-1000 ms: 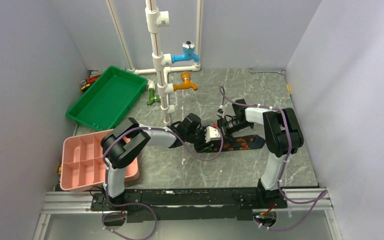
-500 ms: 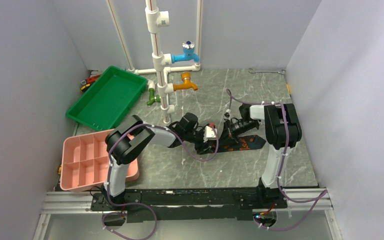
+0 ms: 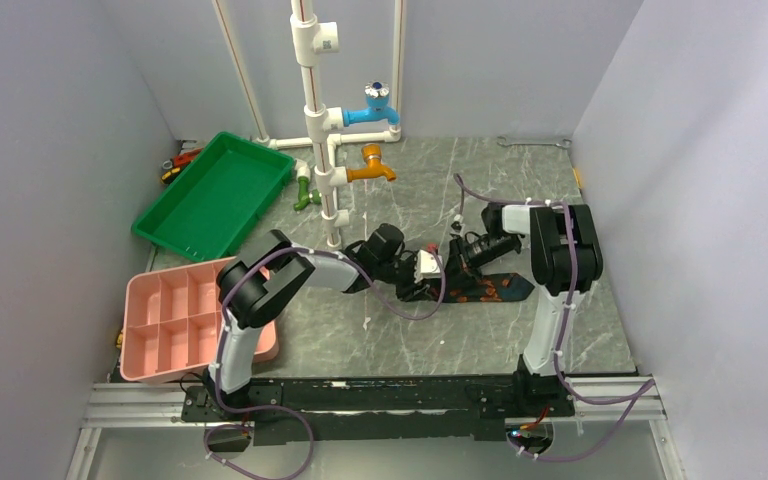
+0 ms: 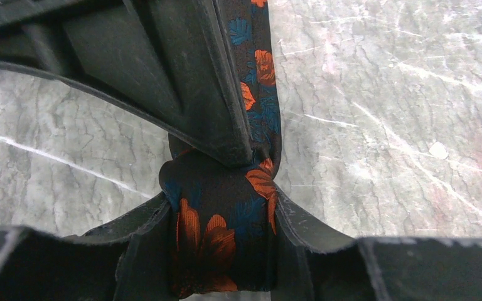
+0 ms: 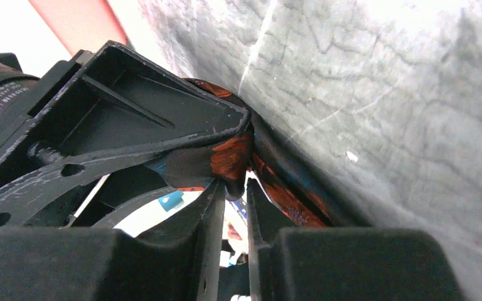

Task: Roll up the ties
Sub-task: Roll the tie at the center of the board.

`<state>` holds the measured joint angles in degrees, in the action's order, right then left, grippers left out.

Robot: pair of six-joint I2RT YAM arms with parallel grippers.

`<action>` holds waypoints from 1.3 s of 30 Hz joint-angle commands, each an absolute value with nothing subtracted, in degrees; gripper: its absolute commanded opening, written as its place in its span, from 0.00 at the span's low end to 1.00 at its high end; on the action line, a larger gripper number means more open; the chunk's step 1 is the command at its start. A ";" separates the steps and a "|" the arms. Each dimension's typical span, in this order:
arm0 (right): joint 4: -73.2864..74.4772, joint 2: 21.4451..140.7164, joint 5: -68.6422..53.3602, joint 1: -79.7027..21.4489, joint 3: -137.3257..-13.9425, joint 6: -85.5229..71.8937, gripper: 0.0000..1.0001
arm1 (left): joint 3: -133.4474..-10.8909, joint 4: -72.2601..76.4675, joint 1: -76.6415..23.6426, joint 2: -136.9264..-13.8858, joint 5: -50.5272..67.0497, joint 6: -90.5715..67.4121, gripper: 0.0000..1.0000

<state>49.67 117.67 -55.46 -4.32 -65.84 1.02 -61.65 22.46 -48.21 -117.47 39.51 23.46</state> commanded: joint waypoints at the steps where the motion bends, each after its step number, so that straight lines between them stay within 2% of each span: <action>1: 46.71 110.30 -50.18 -4.10 -65.04 6.43 0.31 | -60.55 9.23 -50.03 -116.42 32.31 23.89 0.30; 3: 46.49 106.97 -52.24 -4.21 -64.02 5.42 0.45 | -60.13 7.06 -50.52 -116.24 30.31 24.23 0.31; 5: 44.86 104.88 -54.20 -4.65 -62.85 3.52 0.53 | -59.62 6.24 -51.10 -115.90 28.50 24.22 0.35; 8: 41.32 104.98 -55.65 -7.05 -62.41 0.76 0.53 | -60.00 4.90 -51.49 -116.20 27.43 24.40 0.40; 11: 38.60 106.11 -55.43 -9.47 -62.52 -1.79 0.48 | -61.08 3.68 -51.85 -116.78 26.75 24.67 0.42; 14: 40.16 109.06 -51.27 -10.41 -63.60 -0.60 0.32 | -62.33 2.53 -51.88 -117.07 26.33 24.95 0.43; 17: 44.04 111.24 -46.43 -10.16 -64.19 3.30 0.21 | -63.23 1.66 -51.86 -117.20 26.75 24.68 0.46; 20: 45.73 112.37 -42.51 -9.80 -63.84 5.35 0.01 | -63.84 1.85 -51.90 -117.45 28.04 23.46 0.52; 24: 46.67 113.48 -38.84 -9.34 -63.55 6.72 0.00 | -65.01 3.94 -51.70 -117.83 29.43 20.90 0.64; 28: 47.17 113.88 -35.26 -8.73 -63.54 7.06 0.00 | -63.83 10.61 -51.45 -116.89 32.25 18.83 0.70; 36: 48.76 115.07 -28.44 -8.34 -64.60 6.52 0.00 | -65.09 24.07 -51.48 -119.87 38.08 9.10 0.68; 39: 48.14 115.47 -27.59 -8.32 -64.62 5.78 0.00 | -65.52 27.54 -51.78 -121.42 40.86 7.48 0.62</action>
<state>51.16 111.77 -43.11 -7.31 -66.32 2.83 -64.86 20.99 -50.87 -118.45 34.59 13.17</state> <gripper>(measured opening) 0.015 0.664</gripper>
